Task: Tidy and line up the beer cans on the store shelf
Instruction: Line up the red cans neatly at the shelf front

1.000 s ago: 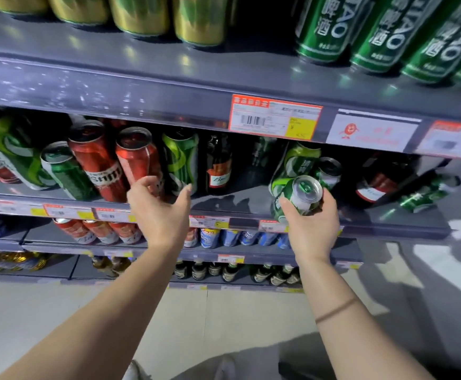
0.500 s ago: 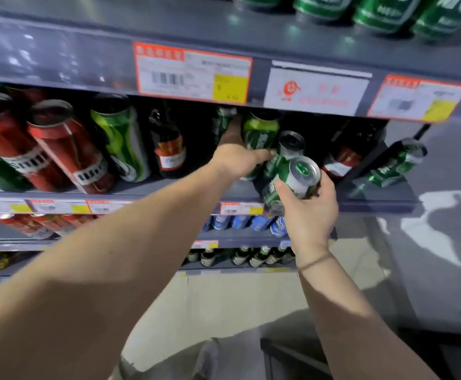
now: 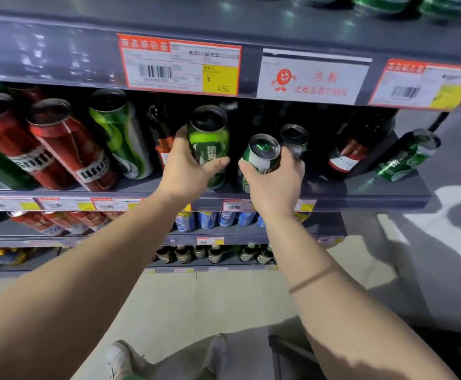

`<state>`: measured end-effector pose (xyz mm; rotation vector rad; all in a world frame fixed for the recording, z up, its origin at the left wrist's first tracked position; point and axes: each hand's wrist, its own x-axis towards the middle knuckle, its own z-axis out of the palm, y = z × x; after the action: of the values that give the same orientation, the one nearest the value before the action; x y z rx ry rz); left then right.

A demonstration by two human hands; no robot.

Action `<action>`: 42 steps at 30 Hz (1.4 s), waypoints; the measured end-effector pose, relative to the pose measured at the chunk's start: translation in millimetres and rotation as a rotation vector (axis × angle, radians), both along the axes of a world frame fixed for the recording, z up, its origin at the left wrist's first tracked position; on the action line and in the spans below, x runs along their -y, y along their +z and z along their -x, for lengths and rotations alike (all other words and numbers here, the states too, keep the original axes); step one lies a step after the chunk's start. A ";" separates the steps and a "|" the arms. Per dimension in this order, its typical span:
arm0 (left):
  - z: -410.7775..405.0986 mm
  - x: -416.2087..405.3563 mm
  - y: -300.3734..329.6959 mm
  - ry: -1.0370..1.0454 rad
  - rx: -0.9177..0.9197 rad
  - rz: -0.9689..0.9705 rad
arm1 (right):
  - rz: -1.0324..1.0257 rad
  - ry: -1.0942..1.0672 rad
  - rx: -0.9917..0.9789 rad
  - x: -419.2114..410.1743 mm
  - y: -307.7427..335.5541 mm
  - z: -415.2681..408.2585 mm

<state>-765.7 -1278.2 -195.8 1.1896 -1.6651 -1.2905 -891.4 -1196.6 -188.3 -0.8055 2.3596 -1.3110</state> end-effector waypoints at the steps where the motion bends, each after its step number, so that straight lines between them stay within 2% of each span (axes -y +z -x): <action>1: -7.4 -4.7 -0.3 0.002 0.031 0.029 | -0.047 0.008 -0.028 5.0 -0.3 -3.1; 4: -28.7 -18.1 -2.8 0.028 0.028 0.101 | -0.120 0.012 -0.110 15.6 -4.0 -7.9; 9: -51.7 -33.6 3.6 0.083 -0.112 0.074 | -0.097 -0.010 -0.116 22.9 -3.0 -11.9; 15: -80.7 -36.0 14.0 0.117 -0.108 0.102 | 0.060 -0.153 -0.019 10.4 -7.6 -27.9; 22: -110.7 -39.0 12.3 0.167 -0.089 0.084 | -0.105 -0.186 0.104 14.4 -29.0 -29.9; 31: -120.8 -31.2 15.1 0.188 -0.064 0.114 | -0.008 -0.283 0.409 32.1 -33.8 -12.9; 34: -121.7 -29.9 14.9 0.191 -0.079 0.119 | -0.002 -0.254 0.412 32.6 -35.8 -20.1; 36: -123.7 -29.6 14.5 0.184 -0.087 0.114 | 0.008 -0.195 0.338 33.2 -31.6 -36.9; 42: -146.3 -25.3 12.3 0.208 -0.059 0.122 | 0.147 0.254 0.071 46.8 8.0 -118.4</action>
<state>-619.4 -1252.8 -183.5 1.2050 -1.5111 -1.0707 -773.0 -1243.4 -180.3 -1.0452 2.0456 -1.3902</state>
